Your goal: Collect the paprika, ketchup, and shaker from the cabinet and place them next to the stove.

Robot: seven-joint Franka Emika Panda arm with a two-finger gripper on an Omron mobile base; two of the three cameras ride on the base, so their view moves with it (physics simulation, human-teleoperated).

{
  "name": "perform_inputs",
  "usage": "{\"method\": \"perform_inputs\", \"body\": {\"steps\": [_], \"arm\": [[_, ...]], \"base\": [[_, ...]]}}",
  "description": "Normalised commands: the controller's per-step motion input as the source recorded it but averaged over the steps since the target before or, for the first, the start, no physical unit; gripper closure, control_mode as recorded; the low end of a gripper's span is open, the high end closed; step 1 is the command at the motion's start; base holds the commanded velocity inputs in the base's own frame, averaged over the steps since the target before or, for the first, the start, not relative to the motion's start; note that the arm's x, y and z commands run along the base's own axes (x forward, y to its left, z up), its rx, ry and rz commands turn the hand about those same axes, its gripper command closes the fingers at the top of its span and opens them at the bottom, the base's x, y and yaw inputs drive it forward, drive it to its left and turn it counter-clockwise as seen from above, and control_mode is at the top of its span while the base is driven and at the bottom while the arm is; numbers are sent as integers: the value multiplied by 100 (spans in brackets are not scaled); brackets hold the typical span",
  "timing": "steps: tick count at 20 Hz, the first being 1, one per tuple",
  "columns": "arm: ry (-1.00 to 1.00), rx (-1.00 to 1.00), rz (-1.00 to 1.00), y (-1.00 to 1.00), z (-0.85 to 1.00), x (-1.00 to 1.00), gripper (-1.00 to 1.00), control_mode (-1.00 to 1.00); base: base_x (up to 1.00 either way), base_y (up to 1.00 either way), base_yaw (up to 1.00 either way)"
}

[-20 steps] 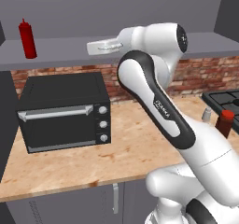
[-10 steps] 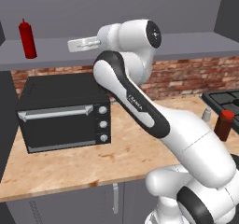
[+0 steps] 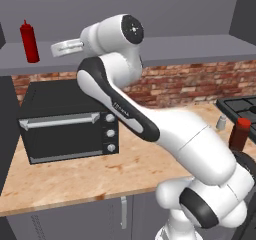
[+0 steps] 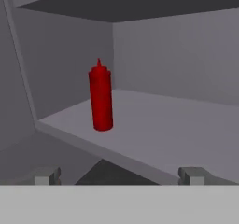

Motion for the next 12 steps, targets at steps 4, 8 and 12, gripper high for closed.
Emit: {"method": "perform_inputs", "body": {"steps": [4, 8, 12], "arm": [[9, -5, -4, 27, 0, 22, -100, -100], [0, 0, 0, 0, -1, 6, -100, -100], [1, 0, -6, 5, -1, 13, -100, -100]], "base": [[0, 0, 0], [0, 0, 0], [0, 0, 0]]}}
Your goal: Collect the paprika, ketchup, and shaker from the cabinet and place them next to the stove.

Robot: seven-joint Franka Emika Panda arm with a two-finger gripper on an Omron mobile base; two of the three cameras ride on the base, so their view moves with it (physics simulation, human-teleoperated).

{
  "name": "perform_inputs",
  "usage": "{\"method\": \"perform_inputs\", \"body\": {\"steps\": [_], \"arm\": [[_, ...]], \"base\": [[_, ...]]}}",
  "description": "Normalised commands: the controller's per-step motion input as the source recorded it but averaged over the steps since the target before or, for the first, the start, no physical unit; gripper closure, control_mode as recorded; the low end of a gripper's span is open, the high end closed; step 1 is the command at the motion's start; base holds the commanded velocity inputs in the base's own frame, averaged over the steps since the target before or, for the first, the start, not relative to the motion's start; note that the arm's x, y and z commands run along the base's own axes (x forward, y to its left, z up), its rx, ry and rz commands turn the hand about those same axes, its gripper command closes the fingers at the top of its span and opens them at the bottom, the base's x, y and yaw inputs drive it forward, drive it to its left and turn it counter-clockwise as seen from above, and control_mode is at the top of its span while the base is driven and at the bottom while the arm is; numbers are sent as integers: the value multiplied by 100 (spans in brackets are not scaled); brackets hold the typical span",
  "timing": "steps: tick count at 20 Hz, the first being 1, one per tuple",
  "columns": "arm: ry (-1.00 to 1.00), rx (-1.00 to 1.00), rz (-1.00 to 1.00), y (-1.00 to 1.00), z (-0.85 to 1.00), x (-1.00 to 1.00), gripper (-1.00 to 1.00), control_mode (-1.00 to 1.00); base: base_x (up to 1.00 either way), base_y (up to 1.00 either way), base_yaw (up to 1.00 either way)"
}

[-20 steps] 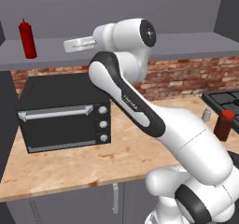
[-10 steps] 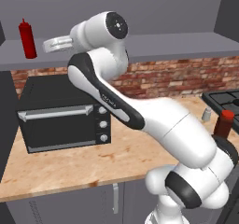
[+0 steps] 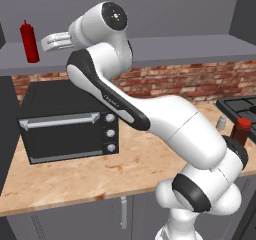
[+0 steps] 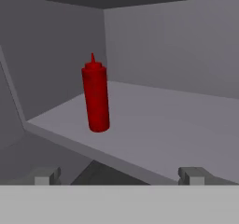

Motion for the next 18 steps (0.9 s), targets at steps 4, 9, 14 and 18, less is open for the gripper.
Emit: {"method": "perform_inputs", "body": {"steps": [4, 9, 14, 18], "arm": [[2, -2, -7, 23, 0, 16, -100, -100], [5, -2, -7, 31, 0, 14, -100, -100], [6, -2, -8, 37, 0, 11, -100, -100], [7, -1, -9, 39, 0, 13, -100, -100]], "base": [[0, 0, 0], [0, 0, 0], [0, 0, 0], [0, 0, 0]]}}
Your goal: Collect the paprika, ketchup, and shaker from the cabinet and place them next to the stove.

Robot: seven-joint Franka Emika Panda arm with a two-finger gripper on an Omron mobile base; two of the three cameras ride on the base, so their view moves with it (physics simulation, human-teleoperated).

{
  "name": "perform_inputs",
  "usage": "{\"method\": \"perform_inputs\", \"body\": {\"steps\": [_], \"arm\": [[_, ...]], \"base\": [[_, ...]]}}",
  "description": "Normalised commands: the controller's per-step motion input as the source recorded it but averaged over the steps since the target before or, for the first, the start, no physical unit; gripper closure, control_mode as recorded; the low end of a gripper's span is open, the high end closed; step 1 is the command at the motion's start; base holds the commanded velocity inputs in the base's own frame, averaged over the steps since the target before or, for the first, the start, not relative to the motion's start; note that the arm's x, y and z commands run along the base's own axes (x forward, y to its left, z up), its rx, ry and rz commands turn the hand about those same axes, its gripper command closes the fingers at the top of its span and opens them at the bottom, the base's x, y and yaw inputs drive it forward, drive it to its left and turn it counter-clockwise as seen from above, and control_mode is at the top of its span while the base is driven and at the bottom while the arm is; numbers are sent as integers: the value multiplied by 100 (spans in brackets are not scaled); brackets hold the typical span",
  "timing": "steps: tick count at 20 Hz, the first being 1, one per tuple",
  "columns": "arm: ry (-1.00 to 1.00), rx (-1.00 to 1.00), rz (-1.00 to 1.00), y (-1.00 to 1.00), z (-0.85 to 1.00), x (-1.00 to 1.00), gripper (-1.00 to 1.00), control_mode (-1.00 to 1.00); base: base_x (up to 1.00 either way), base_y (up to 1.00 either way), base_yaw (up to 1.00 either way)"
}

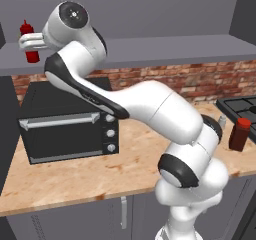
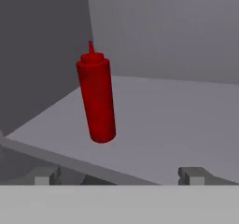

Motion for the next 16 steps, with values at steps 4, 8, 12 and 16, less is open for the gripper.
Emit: {"method": "perform_inputs", "body": {"steps": [4, 8, 12, 16], "arm": [[7, -1, -9, 40, 0, 14, -100, -100], [6, -3, -10, 43, 0, 15, -100, -100], [2, -3, -4, 26, 0, 7, -100, -100], [0, 0, 0, 0, 0, 0, -100, -100]], "base": [[0, 0, 0], [0, 0, 0], [0, 0, 0], [0, 0, 0]]}}
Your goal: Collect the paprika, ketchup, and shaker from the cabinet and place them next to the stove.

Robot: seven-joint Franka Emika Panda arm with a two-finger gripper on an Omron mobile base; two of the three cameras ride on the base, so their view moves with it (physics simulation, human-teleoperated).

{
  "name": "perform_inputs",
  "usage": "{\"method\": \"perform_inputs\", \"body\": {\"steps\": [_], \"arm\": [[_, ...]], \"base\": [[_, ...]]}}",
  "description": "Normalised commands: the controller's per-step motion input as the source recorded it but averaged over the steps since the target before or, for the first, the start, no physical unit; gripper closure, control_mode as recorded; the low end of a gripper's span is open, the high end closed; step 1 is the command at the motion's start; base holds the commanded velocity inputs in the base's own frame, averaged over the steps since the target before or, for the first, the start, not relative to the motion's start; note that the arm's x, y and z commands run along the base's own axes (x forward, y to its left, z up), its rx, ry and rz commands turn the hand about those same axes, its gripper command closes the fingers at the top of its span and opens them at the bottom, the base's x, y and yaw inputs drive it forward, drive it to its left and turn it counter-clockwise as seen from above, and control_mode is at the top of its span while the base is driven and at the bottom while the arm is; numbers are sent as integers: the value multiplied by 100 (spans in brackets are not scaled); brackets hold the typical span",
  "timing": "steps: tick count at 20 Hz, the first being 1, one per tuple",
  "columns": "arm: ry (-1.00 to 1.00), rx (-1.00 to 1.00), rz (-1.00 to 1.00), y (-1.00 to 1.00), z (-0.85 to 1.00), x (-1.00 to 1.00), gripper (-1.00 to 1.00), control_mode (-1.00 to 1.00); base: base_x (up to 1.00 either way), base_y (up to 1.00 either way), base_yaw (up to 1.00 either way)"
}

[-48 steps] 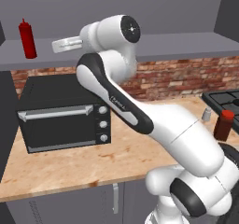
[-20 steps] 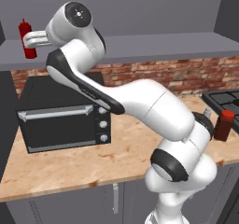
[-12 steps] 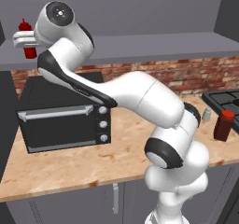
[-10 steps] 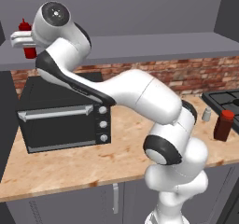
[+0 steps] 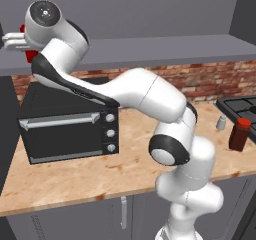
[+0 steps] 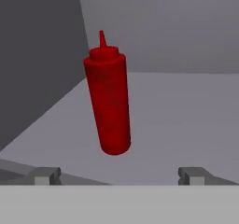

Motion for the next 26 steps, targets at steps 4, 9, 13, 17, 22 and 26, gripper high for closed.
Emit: {"method": "perform_inputs", "body": {"steps": [4, 9, 13, 17, 22, 26], "arm": [[0, 0, 0, 2, 0, 5, -100, -100], [1, 0, -2, 7, 0, 12, -100, -100], [3, 0, -3, 7, 1, 16, -100, -100], [3, 0, -1, 0, 4, 9, -100, -100], [3, 0, 0, 0, 3, 10, -100, -100], [5, 0, 0, 0, 1, 16, -100, -100]], "base": [[0, 0, 0], [0, 0, 0], [0, 0, 0], [0, 0, 0], [0, 0, 0], [0, 0, 0]]}}
